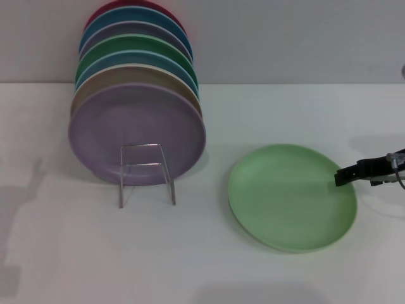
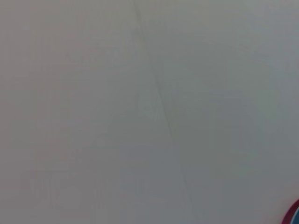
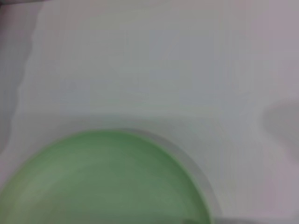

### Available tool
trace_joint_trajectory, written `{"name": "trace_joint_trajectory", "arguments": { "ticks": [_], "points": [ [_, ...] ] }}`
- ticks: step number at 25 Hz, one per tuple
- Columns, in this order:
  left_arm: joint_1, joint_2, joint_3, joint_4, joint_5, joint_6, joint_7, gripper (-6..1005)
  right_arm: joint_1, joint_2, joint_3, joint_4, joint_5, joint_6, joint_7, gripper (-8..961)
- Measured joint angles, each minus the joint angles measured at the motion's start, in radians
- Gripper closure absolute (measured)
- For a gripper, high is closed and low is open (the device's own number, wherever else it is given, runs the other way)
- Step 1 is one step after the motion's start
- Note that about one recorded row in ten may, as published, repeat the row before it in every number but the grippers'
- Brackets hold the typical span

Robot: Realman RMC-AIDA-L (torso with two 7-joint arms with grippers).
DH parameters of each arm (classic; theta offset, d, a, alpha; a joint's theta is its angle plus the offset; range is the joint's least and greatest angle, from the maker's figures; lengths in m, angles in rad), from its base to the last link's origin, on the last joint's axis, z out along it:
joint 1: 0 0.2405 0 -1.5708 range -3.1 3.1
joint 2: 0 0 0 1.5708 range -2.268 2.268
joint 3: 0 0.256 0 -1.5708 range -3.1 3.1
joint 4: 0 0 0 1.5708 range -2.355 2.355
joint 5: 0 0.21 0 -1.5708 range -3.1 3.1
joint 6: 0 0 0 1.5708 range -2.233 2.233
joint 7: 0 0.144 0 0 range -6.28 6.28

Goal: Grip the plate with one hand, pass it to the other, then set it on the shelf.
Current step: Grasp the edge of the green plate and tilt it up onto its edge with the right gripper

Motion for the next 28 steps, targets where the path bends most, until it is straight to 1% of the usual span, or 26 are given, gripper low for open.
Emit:
{"name": "trace_joint_trajectory", "arguments": {
  "ticks": [7,28],
  "points": [
    [-0.002,0.002,0.0,0.001,0.0,0.0,-0.004,140,0.015,0.0,-0.008,-0.022,-0.002,-0.011,0.002,168],
    [-0.003,0.002,0.0,0.001,0.0,0.0,-0.007,139,0.03,-0.001,-0.009,-0.061,-0.029,-0.024,0.003,177]
  ]
}}
